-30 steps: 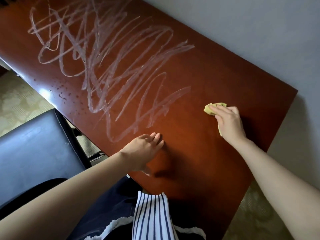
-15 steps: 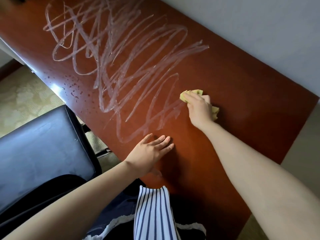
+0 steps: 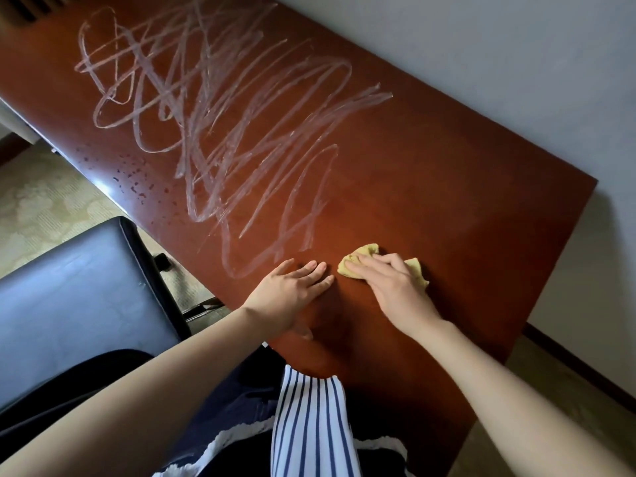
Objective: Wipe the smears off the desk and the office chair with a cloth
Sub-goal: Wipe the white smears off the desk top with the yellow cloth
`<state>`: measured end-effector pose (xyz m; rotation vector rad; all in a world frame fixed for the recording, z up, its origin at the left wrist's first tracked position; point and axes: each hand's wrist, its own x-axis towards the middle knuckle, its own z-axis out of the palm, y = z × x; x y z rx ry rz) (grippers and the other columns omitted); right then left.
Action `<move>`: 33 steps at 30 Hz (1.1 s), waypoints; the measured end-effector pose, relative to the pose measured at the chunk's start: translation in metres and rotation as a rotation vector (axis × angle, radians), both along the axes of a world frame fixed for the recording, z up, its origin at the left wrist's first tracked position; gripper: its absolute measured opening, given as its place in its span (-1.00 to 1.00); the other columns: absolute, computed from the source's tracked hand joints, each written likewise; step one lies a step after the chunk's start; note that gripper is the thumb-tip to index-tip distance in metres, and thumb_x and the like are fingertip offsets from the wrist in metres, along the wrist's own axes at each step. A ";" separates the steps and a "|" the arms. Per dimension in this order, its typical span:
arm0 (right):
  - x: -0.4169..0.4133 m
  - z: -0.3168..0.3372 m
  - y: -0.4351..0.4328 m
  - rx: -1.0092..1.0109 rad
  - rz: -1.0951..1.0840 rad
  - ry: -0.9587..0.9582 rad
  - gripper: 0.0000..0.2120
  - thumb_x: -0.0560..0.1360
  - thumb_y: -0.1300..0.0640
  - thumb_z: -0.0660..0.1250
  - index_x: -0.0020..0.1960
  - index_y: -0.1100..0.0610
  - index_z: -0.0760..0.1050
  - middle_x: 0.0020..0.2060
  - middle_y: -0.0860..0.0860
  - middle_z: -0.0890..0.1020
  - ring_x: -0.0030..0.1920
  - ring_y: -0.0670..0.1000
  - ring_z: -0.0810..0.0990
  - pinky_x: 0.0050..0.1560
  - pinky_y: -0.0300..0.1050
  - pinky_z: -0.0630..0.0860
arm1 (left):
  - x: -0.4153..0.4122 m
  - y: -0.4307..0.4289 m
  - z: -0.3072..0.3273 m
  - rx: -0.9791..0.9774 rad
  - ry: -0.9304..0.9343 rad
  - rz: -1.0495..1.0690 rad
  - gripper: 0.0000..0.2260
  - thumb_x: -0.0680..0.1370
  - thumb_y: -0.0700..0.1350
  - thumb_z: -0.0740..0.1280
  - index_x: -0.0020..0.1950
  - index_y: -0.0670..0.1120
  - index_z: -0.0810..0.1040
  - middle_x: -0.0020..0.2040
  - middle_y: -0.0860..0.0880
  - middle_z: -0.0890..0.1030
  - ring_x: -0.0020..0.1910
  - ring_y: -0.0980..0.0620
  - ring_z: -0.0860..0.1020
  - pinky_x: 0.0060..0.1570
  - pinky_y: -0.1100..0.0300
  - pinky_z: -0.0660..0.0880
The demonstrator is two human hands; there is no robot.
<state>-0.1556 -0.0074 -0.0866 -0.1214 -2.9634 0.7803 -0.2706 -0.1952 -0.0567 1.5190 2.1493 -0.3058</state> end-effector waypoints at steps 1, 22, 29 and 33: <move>0.004 0.001 0.008 0.026 0.001 0.004 -0.61 0.47 0.40 0.35 0.25 0.13 0.55 0.19 0.08 0.59 0.11 0.15 0.53 0.18 0.05 0.51 | 0.000 -0.001 -0.001 0.001 0.001 -0.002 -0.04 0.40 0.30 0.37 0.57 0.03 -0.14 0.58 0.00 -0.12 0.55 0.03 -0.09 0.49 0.02 -0.11; -0.113 0.012 0.093 0.068 -0.648 -0.139 -0.59 0.58 0.38 0.14 0.37 0.12 0.43 0.29 0.07 0.51 0.22 0.11 0.36 0.22 -0.07 0.37 | -0.003 -0.007 -0.010 0.056 -0.055 0.048 -0.03 0.36 0.36 0.34 0.56 0.10 -0.16 0.57 0.08 -0.15 0.54 0.12 -0.14 0.49 -0.01 -0.18; -0.137 0.002 0.039 0.092 -0.397 -0.181 -0.52 0.60 0.35 0.10 0.42 -0.04 0.36 0.39 -0.05 0.40 0.21 0.06 0.34 0.29 -0.05 0.35 | -0.004 -0.009 -0.010 0.052 -0.068 0.047 -0.04 0.38 0.33 0.35 0.56 0.09 -0.16 0.58 0.07 -0.14 0.54 0.10 -0.14 0.49 -0.02 -0.18; -0.123 -0.007 0.003 0.097 -0.272 -0.119 -0.53 0.60 0.33 0.11 0.40 -0.07 0.38 0.37 -0.07 0.42 0.28 0.03 0.32 0.32 -0.10 0.31 | -0.004 -0.008 -0.009 0.041 -0.073 0.053 -0.05 0.39 0.32 0.35 0.56 0.08 -0.16 0.57 0.06 -0.15 0.54 0.09 -0.14 0.48 -0.03 -0.19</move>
